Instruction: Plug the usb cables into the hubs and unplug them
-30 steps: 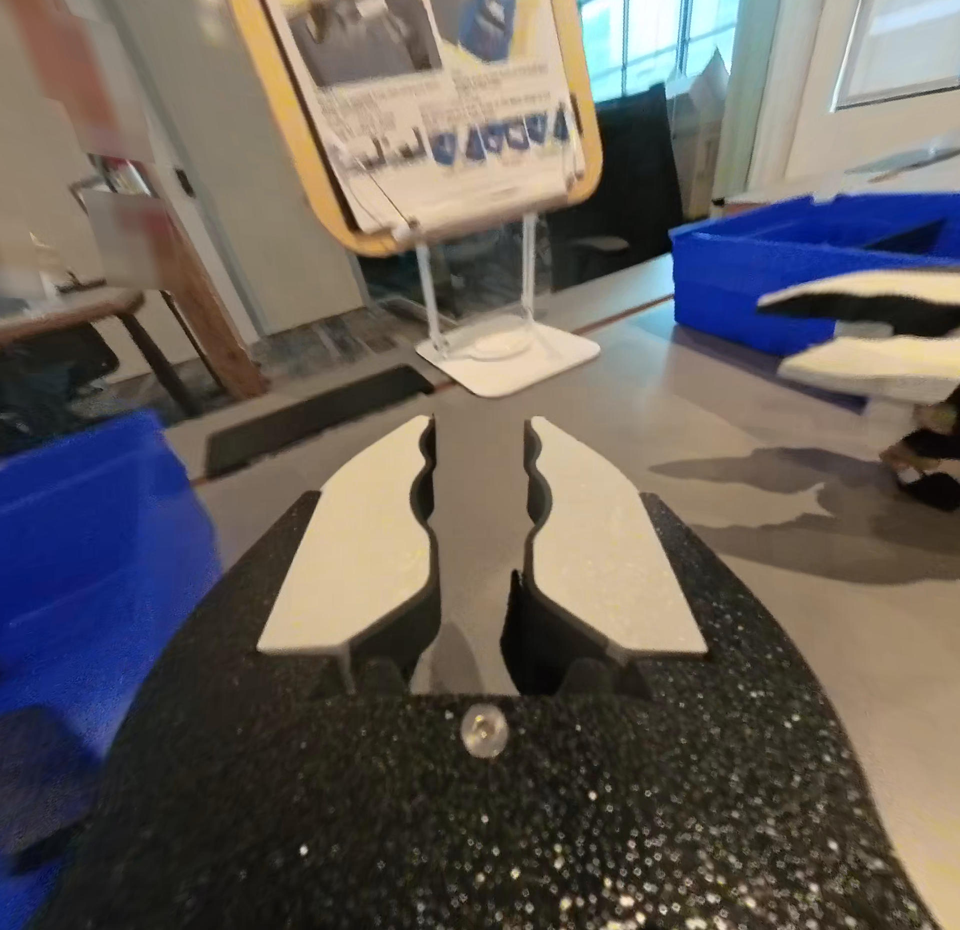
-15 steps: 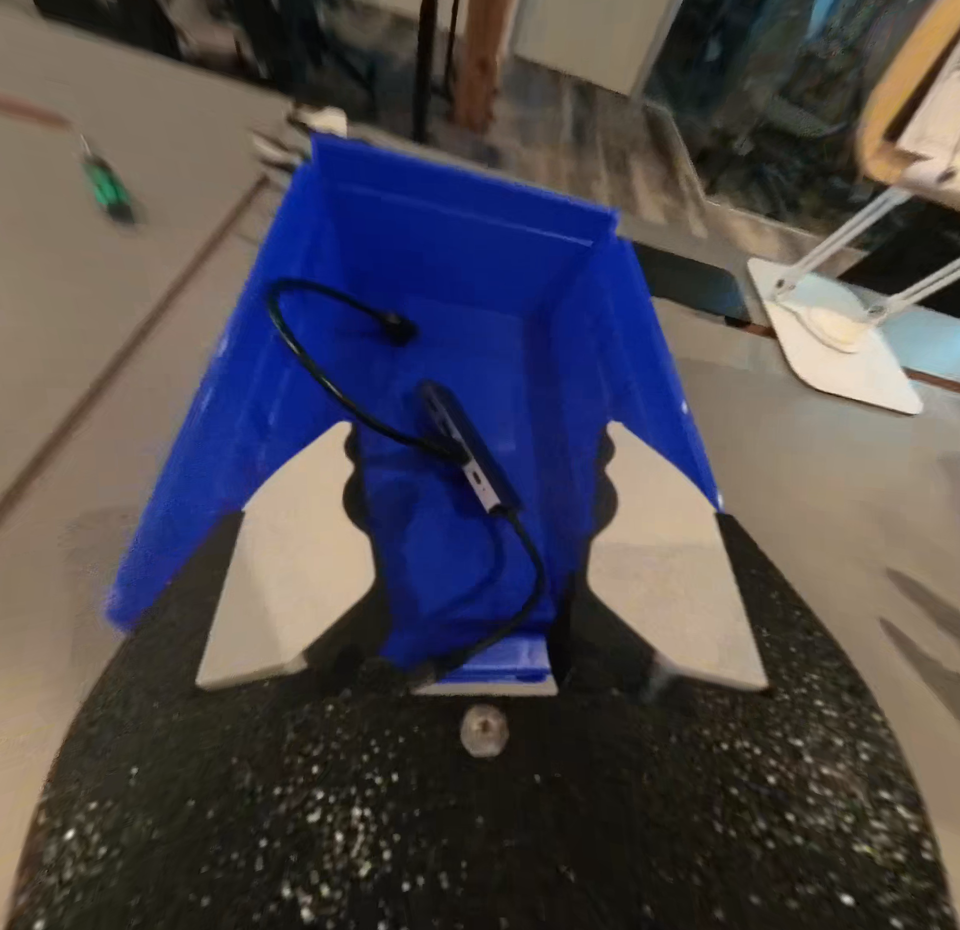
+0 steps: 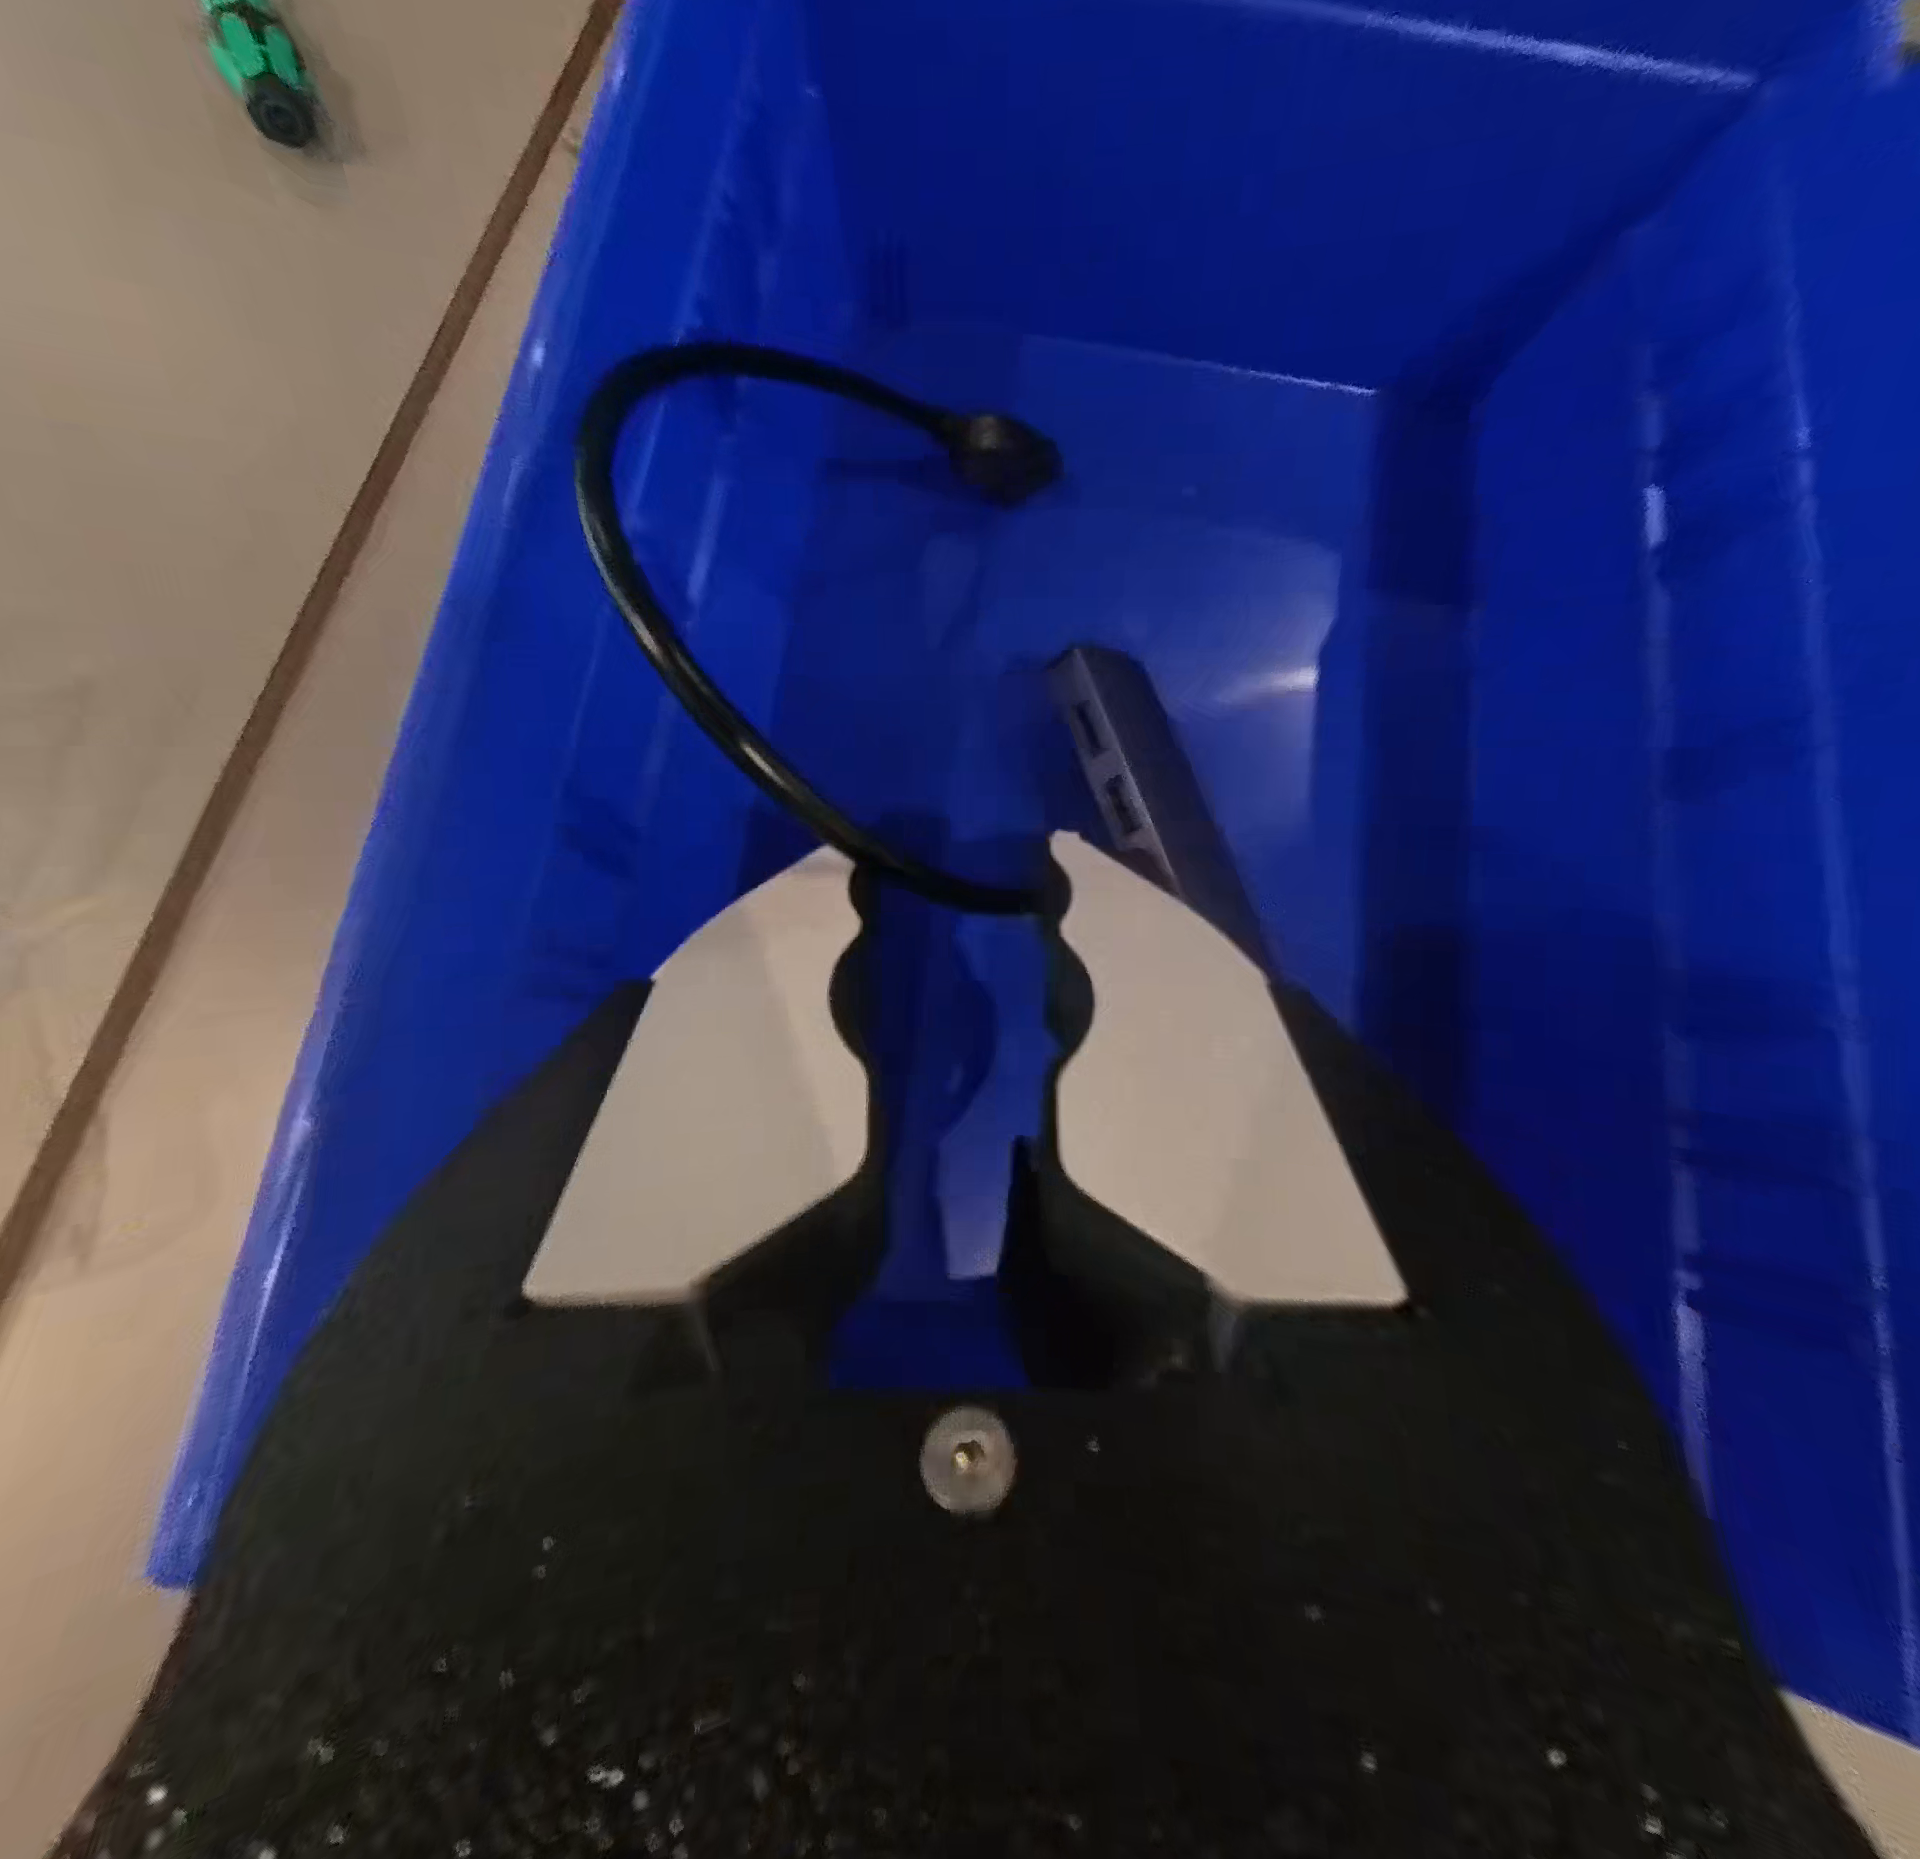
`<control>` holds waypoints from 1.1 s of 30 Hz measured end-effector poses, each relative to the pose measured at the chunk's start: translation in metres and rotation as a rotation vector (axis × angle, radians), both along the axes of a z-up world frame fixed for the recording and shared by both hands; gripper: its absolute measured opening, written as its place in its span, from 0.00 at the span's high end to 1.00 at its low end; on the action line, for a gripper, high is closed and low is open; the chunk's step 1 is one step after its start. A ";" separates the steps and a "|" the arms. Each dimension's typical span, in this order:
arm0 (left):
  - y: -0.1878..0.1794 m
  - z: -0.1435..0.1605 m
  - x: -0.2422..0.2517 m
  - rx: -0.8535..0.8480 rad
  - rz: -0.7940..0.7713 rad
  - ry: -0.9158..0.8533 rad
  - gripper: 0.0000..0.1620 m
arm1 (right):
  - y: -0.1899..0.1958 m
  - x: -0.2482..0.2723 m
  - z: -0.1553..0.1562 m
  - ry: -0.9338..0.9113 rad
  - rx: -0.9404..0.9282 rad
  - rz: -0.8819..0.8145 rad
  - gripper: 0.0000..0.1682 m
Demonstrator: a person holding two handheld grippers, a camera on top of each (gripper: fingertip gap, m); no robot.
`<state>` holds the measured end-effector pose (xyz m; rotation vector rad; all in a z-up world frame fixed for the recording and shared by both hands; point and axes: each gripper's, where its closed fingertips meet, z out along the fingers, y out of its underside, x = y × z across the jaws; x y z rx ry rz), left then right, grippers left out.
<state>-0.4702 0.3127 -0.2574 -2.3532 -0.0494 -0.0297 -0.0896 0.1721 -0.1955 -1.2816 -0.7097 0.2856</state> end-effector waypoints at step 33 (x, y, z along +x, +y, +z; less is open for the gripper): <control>-0.127 0.231 0.236 0.906 -0.845 -0.643 0.98 | 0.013 0.044 0.017 0.060 0.048 -0.276 0.88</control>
